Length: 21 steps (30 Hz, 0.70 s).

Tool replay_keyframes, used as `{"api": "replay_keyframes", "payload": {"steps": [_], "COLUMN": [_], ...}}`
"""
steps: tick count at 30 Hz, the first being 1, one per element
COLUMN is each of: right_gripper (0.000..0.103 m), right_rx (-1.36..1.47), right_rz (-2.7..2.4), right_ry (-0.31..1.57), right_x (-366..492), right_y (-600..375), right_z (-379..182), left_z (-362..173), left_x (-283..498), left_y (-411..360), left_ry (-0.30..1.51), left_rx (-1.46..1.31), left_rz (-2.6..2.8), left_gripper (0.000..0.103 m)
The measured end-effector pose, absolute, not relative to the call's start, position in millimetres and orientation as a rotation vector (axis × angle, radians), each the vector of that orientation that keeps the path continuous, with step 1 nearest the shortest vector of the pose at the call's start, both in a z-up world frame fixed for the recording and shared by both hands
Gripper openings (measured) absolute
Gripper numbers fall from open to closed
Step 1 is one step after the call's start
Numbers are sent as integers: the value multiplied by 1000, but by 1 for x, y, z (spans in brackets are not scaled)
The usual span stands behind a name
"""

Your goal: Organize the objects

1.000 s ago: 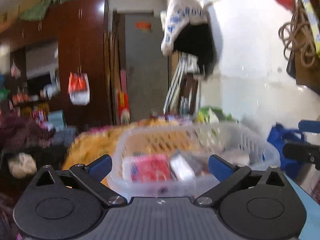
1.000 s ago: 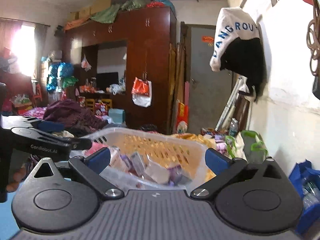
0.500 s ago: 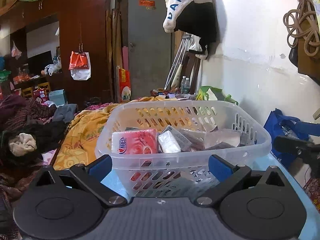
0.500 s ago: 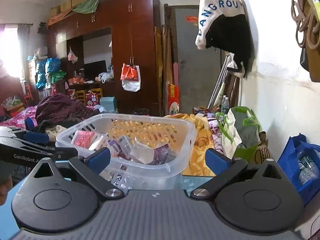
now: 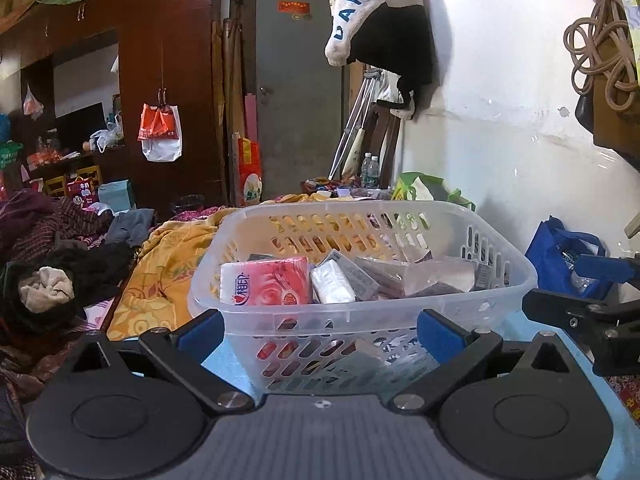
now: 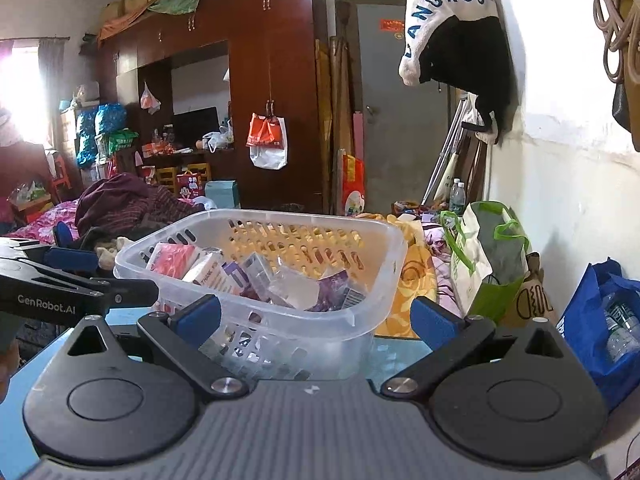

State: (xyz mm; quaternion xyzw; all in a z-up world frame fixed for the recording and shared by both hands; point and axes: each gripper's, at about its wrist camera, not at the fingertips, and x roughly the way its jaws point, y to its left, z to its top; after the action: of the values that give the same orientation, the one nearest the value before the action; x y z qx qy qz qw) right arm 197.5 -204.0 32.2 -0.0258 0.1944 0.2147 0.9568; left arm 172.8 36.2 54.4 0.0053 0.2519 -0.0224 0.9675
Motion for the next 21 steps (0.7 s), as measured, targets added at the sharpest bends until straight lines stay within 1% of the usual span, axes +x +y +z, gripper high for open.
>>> {"api": "replay_keyframes", "payload": {"steps": [21], "right_gripper": [103], "right_rx": [-46], "right_rz": [433], "right_ry": [394], "right_x": [196], "right_y": [-207], "right_z": [31], "left_z": [51], "left_x": [171], "left_y": [32], "left_ry": [507], "left_rx": [3], "left_rz": [-63], "left_gripper": [103]}}
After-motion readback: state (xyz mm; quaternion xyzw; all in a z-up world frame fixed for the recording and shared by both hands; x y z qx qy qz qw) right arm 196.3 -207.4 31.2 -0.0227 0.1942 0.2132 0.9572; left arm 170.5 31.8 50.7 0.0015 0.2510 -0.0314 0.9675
